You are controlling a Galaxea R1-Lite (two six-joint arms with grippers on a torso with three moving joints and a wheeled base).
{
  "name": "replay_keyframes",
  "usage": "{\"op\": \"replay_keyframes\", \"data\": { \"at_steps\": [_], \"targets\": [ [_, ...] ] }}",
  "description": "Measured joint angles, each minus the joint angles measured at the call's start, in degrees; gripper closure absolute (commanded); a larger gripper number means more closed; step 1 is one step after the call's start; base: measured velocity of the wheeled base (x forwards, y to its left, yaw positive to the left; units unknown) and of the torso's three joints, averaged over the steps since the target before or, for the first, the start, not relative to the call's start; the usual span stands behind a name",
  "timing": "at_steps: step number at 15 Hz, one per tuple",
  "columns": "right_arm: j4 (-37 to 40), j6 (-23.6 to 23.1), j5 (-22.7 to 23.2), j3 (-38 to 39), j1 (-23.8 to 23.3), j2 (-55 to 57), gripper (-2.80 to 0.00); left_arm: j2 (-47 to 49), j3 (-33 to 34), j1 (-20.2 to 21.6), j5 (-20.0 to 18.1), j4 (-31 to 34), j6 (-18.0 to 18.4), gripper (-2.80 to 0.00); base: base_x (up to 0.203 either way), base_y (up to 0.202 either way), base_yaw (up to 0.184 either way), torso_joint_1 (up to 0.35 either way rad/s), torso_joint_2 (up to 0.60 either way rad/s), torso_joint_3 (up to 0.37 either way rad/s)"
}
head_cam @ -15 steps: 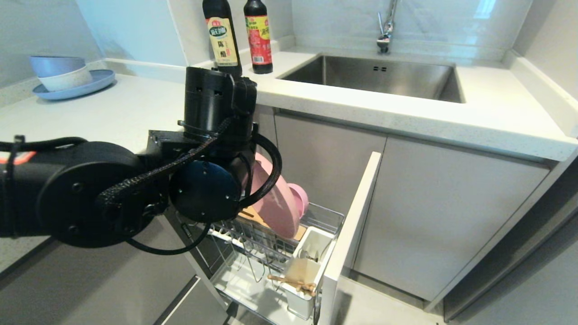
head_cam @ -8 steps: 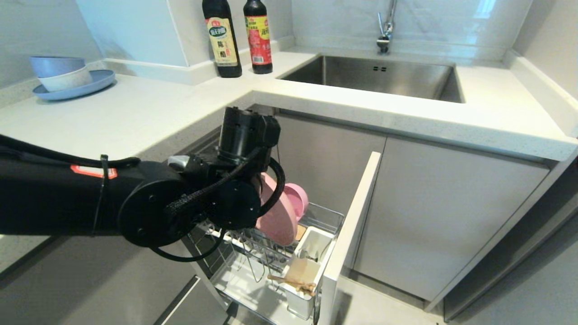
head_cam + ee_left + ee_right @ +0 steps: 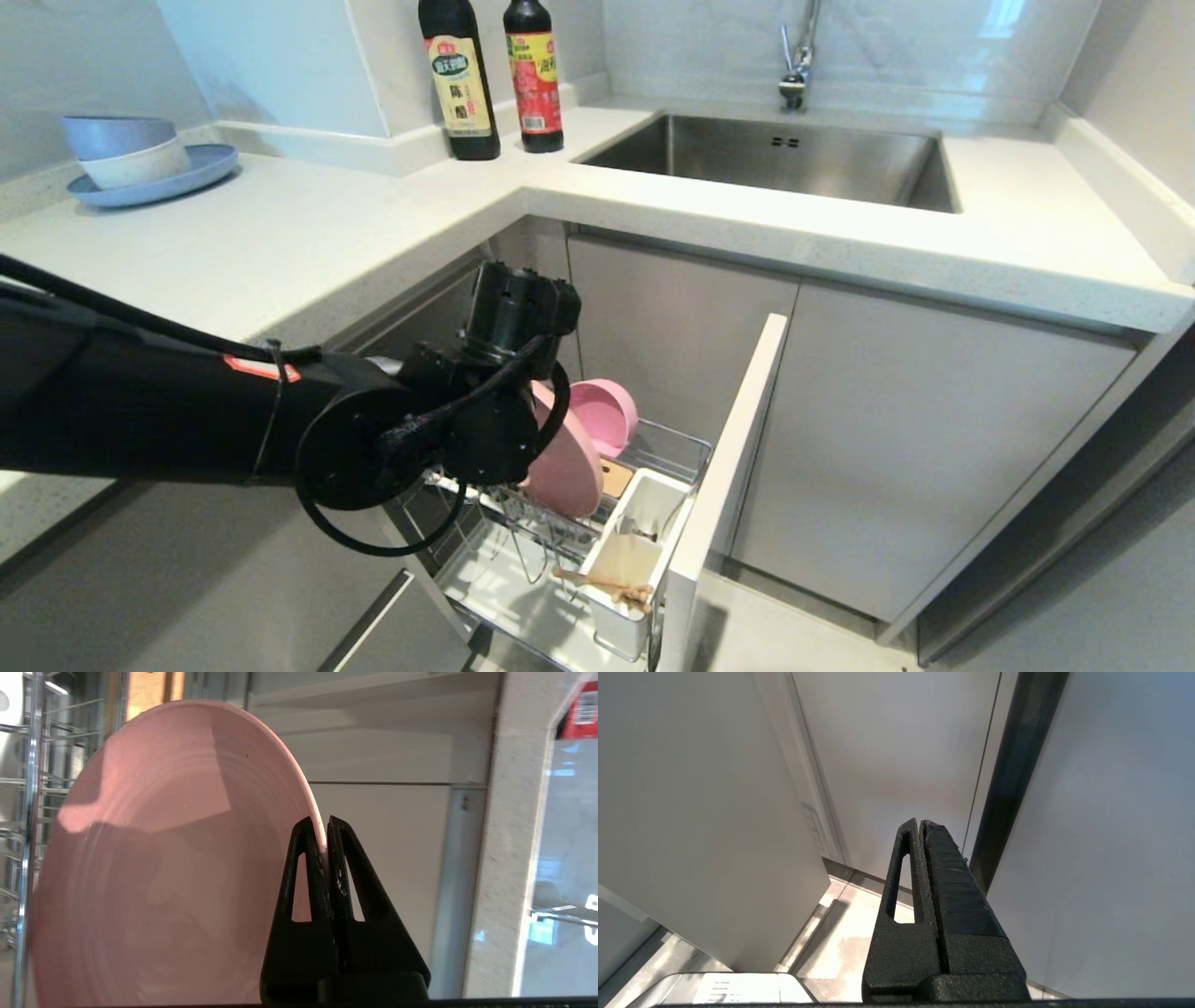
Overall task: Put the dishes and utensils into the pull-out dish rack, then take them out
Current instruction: Pick up the plate and place it in the cupboard
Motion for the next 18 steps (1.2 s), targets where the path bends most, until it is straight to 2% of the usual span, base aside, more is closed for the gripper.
{"op": "replay_keyframes", "data": {
  "at_steps": [6, 16, 17, 18],
  "targets": [
    [0.0, -0.01, -0.01, 0.0, 0.0, 0.0, 0.0, 2.89, 0.83, 1.08, -0.13, 2.56, -3.14, 0.0, 0.0, 0.0, 0.0, 0.0, 0.0, 0.0],
    [0.0, 0.0, 0.01, 0.0, 0.0, 0.0, 0.0, 7.5, 0.56, 2.41, -0.26, 2.73, -3.28, 0.0, 0.0, 0.0, 0.0, 0.0, 0.0, 0.0],
    [0.0, 0.01, -0.01, 0.0, 0.0, 0.0, 0.0, 7.56, 0.56, 2.38, -0.36, 2.79, -3.23, -2.8, 0.0, 0.0, 0.0, 0.0, 0.0, 0.0],
    [0.0, 0.01, -0.01, 0.0, 0.0, 0.0, 0.0, 7.62, 0.67, 2.36, -0.48, 3.1, -3.15, -2.8, 0.0, 0.0, 0.0, 0.0, 0.0, 0.0]
  ]
}}
